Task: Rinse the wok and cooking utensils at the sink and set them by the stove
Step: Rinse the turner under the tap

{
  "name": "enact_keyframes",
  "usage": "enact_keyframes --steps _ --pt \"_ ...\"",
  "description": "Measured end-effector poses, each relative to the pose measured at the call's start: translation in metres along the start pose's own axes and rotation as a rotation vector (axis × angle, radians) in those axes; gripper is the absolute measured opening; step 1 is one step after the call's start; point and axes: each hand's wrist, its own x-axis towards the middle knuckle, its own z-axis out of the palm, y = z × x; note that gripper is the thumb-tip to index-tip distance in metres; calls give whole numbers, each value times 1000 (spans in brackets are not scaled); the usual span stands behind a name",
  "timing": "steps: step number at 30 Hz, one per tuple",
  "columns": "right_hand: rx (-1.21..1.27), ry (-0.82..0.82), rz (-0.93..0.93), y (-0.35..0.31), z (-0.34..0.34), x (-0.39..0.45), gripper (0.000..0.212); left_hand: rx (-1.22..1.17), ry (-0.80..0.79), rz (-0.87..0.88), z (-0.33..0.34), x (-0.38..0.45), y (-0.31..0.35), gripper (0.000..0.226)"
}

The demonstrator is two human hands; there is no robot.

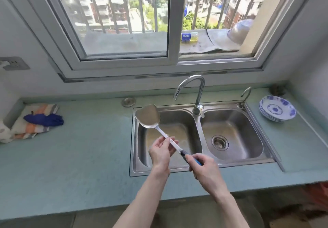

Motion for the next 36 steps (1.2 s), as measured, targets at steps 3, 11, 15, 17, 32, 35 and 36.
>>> enact_keyframes --steps 3,11,15,17,32,35,36 --pt "-33 23 -10 -10 -2 23 32 -10 1 -28 15 20 6 21" --pt "-46 -12 10 -6 -20 78 30 -62 41 -96 50 53 0 14" --pt "-68 -74 15 0 -38 106 31 -69 94 -122 69 62 -11 16" --pt "-92 -103 24 7 -48 119 31 -63 117 -135 79 68 -18 20" --pt "-186 -370 115 58 -105 195 40 -154 347 -164 124 96 -81 27" --pt "-105 -258 210 63 -108 217 40 -127 361 -164 125 102 -84 26" --pt "-59 -205 230 64 -108 227 38 -116 361 -163 125 104 -85 24"
